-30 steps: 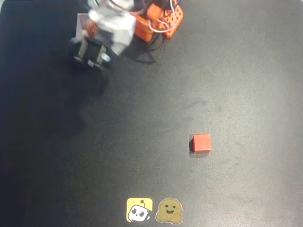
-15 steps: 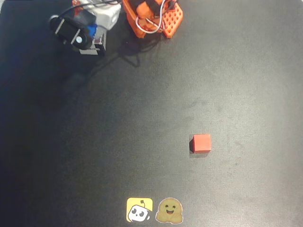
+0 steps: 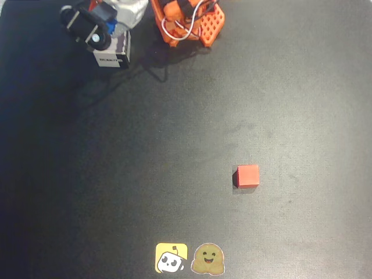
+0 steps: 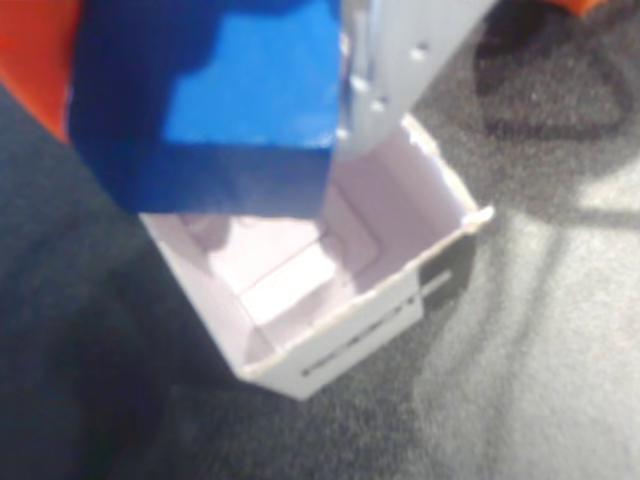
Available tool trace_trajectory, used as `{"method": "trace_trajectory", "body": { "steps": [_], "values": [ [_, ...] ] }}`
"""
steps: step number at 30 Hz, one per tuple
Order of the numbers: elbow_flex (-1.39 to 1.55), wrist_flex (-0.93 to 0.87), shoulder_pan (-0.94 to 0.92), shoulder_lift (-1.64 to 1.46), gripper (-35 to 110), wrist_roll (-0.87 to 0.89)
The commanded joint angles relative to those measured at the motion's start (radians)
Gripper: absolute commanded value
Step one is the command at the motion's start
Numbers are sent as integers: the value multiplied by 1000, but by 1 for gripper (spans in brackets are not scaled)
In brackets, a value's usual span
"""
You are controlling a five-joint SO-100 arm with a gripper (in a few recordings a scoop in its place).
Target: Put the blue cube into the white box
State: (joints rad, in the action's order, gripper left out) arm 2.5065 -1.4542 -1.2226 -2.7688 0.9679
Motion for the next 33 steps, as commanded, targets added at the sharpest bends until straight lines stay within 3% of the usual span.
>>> {"method": "trace_trajectory", "body": {
  "steps": [1,18,25,33],
  "values": [
    [-3,15,14,-12,9,-2],
    [38,35,60,-84,22,-26],
    [38,35,15,-83,0,-17],
    [26,72,190,-106,0,58]
  ]
}}
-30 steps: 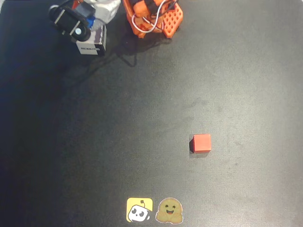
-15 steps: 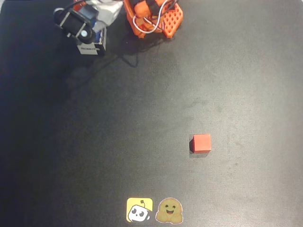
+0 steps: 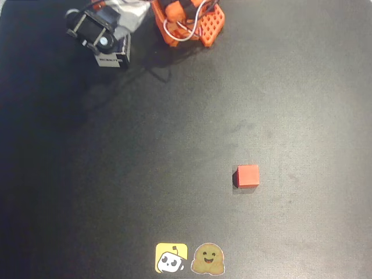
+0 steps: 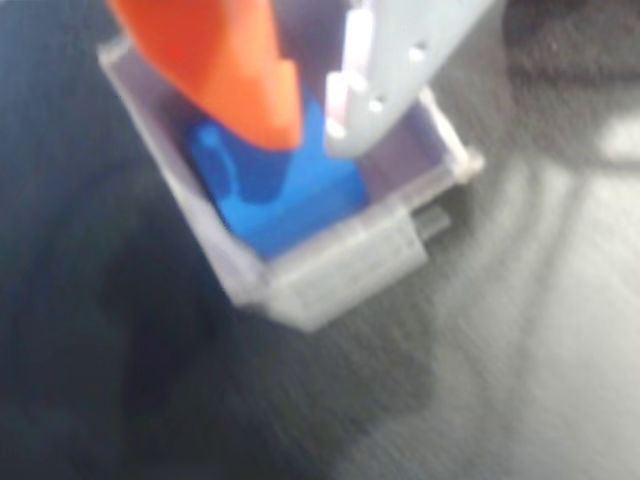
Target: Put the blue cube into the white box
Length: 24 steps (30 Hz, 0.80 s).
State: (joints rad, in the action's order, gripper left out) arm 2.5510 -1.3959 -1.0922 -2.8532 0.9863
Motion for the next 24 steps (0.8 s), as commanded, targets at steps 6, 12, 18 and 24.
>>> {"method": "trace_trajectory", "body": {
  "steps": [6,12,18,24],
  "values": [
    [75,3,235,-201,0,175],
    [149,-2,345,-345,0,225],
    [210,55,546,-383,0,310],
    [239,143,804,-341,0,416]
  ]
}}
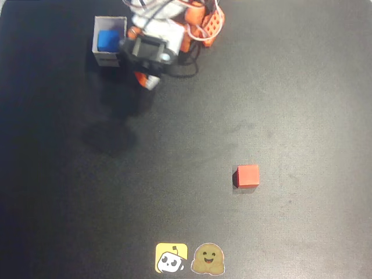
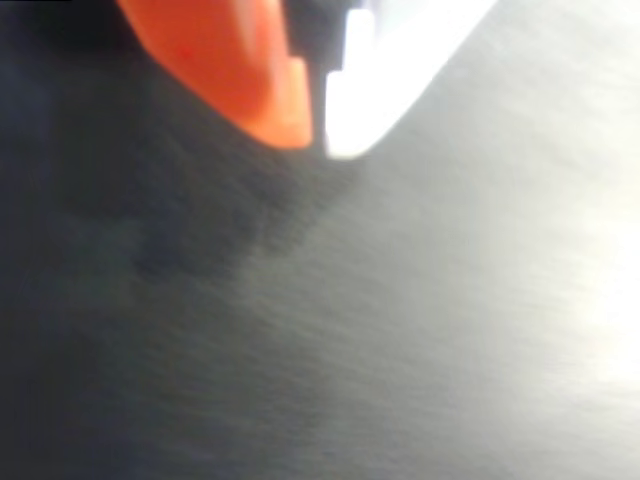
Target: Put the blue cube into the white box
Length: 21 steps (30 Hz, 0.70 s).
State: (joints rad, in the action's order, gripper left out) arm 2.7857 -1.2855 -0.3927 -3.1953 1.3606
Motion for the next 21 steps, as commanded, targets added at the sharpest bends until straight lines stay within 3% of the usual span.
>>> {"method": "trace_trajectory", "body": {
  "steps": [1,9,21],
  "values": [
    [9,40,137,2,0,52],
    [29,75,324,2,0,164],
    [167,21,319,0,0,210]
  ]
}}
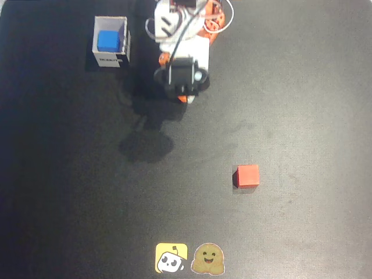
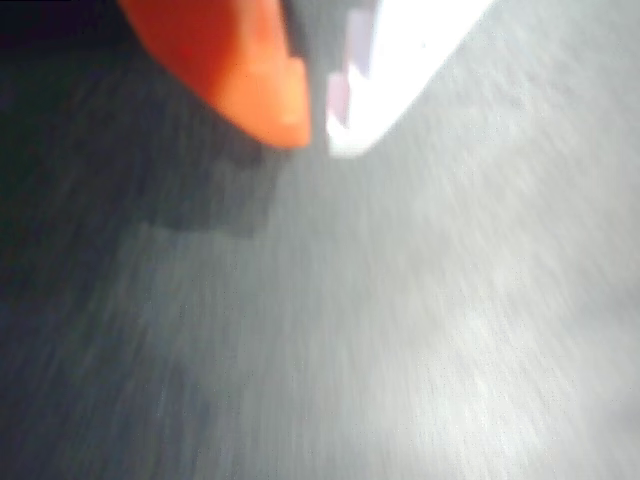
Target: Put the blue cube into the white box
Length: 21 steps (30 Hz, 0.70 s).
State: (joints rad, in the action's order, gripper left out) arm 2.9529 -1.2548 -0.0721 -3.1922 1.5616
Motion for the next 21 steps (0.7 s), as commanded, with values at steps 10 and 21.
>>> {"method": "trace_trajectory", "body": {
  "steps": [10,21],
  "values": [
    [0,-94,-14,-3,0,23],
    [2,-94,-14,-3,0,23]
  ]
}}
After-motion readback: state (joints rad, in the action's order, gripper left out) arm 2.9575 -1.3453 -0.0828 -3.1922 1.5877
